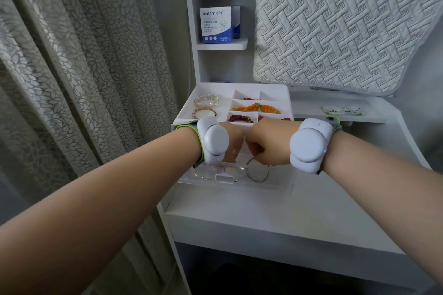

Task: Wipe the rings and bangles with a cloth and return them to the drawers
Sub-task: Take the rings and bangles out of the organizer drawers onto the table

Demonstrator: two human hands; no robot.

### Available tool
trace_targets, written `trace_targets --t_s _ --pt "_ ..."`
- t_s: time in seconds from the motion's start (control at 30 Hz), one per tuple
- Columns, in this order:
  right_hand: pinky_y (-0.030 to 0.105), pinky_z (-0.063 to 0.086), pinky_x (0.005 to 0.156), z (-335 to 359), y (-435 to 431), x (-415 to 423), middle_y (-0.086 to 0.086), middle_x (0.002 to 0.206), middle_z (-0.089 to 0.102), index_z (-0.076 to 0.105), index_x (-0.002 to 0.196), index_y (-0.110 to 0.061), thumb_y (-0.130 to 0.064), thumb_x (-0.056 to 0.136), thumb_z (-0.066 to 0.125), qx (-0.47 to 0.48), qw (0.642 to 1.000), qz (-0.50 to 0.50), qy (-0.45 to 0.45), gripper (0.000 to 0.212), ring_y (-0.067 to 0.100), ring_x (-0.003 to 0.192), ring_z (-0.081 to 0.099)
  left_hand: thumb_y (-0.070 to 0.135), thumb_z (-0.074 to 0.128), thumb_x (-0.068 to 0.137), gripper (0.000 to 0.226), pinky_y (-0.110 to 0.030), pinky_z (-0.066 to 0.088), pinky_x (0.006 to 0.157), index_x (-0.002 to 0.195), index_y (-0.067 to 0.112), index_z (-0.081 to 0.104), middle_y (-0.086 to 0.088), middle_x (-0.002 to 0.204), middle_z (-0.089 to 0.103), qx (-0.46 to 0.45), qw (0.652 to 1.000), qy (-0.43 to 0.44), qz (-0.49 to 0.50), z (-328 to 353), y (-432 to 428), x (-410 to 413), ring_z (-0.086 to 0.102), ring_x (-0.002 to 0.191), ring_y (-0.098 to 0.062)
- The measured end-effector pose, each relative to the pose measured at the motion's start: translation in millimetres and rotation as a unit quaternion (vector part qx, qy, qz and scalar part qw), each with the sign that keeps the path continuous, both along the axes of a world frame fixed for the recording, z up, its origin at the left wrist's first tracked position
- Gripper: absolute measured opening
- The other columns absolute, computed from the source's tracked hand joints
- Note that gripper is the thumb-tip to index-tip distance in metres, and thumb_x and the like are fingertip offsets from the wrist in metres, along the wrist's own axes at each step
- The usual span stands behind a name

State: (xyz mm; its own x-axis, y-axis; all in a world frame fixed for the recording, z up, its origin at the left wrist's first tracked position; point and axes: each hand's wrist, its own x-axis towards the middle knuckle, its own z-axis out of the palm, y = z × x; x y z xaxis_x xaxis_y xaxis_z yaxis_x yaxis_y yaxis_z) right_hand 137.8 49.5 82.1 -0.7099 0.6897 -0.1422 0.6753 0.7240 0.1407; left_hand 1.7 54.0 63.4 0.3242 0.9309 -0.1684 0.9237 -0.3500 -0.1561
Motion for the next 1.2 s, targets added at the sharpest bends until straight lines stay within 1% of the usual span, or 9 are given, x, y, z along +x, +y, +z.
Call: trace_targets --t_s 0.2,0.3,0.37,0.5,0.6,0.73,0.93,1.07,1.2 --pt "0.026 0.045 0.064 2.3 0.4 8.5 0.004 0.086 0.07 0.068 0.094 -0.008 -0.003 0.083 0.049 -0.034 0.996 0.024 0.078 0.022 0.024 0.079 0.063 0.005 0.053 0.086 0.043 0.003 0.029 0.056 0.053 0.022 0.031 0.013 0.061 0.031 -0.019 0.999 -0.02 0.018 -1.4 -4.9 6.4 0.032 0.056 -0.008" --pt "0.015 0.042 0.063 5.0 0.9 14.6 0.0 0.087 0.069 0.07 0.098 -0.009 -0.003 0.084 0.052 -0.057 0.988 0.02 0.143 0.023 0.013 0.074 0.056 0.015 0.056 0.086 0.021 -0.015 0.035 0.052 0.068 0.018 0.047 0.011 0.061 0.04 -0.015 0.999 -0.028 0.029 5.6 -9.4 8.0 0.045 0.068 -0.014" --pt "0.012 0.038 0.06 7.0 2.6 18.6 0.0 0.092 0.07 0.07 0.098 -0.01 -0.006 0.083 0.056 -0.051 0.98 0.016 0.189 0.021 0.01 0.076 0.054 0.015 0.053 0.083 0.009 -0.018 0.037 0.053 0.076 0.014 0.058 0.008 0.059 0.052 -0.024 0.998 -0.042 0.031 17.2 -13.8 7.6 0.051 0.061 -0.015" --pt "0.015 0.041 0.062 10.9 4.5 27.5 0.001 0.088 0.069 0.07 0.096 -0.01 -0.007 0.081 0.057 -0.018 0.967 -0.003 0.254 0.02 0.011 0.071 0.054 0.015 0.053 0.081 0.015 -0.02 0.048 0.064 0.077 0.015 0.067 0.003 0.065 0.07 0.034 0.987 -0.149 0.046 41.1 -20.9 7.5 0.058 0.057 -0.004" --pt "0.006 0.034 0.055 16.1 3.3 36.9 -0.007 0.077 0.06 0.068 0.1 -0.016 -0.011 0.082 0.06 0.003 0.956 -0.018 0.292 0.021 0.003 0.063 0.05 0.02 0.058 0.081 0.013 -0.022 0.05 0.066 0.069 0.022 0.063 0.003 0.066 0.072 0.095 0.97 -0.222 0.043 45.7 -22.0 10.8 0.059 0.059 -0.005" --pt "0.021 0.039 0.065 21.4 0.5 55.5 -0.006 0.074 0.059 0.068 0.103 -0.016 -0.012 0.083 0.06 0.051 0.949 -0.047 0.309 0.022 0.013 0.07 0.054 0.021 0.06 0.081 0.011 -0.023 0.053 0.066 0.071 0.02 0.064 0.002 0.065 0.072 0.102 0.944 -0.311 0.044 46.5 -24.6 27.2 0.057 0.05 0.0" --pt "0.019 0.034 0.064 23.8 -9.7 102.3 -0.001 0.072 0.06 0.072 0.093 -0.012 -0.012 0.082 0.062 0.119 0.934 -0.082 0.327 0.015 0.015 0.07 0.054 0.019 0.066 0.081 0.012 -0.035 0.06 0.07 0.073 0.01 0.067 -0.005 0.064 0.071 0.063 0.9 -0.43 0.04 46.3 -24.6 74.1 0.071 0.065 -0.022" --pt "0.019 0.033 0.061 20.9 -10.5 123.6 0.002 0.073 0.065 0.072 0.09 -0.011 -0.011 0.08 0.063 0.138 0.927 -0.103 0.334 0.013 0.013 0.067 0.052 0.019 0.065 0.081 0.011 -0.039 0.059 0.071 0.073 0.012 0.066 -0.008 0.066 0.072 0.067 0.892 -0.446 0.033 41.4 -21.2 96.0 0.071 0.07 -0.025" --pt "0.025 0.041 0.066 4.7 -9.6 151.7 0.002 0.073 0.064 0.072 0.087 -0.011 -0.01 0.079 0.064 0.1 0.922 -0.159 0.338 0.011 0.014 0.069 0.054 0.02 0.062 0.082 0.006 -0.025 0.054 0.07 0.079 0.019 0.067 0.0 0.071 0.072 0.088 0.919 -0.384 0.003 34.4 -19.7 119.7 0.066 0.067 -0.014"
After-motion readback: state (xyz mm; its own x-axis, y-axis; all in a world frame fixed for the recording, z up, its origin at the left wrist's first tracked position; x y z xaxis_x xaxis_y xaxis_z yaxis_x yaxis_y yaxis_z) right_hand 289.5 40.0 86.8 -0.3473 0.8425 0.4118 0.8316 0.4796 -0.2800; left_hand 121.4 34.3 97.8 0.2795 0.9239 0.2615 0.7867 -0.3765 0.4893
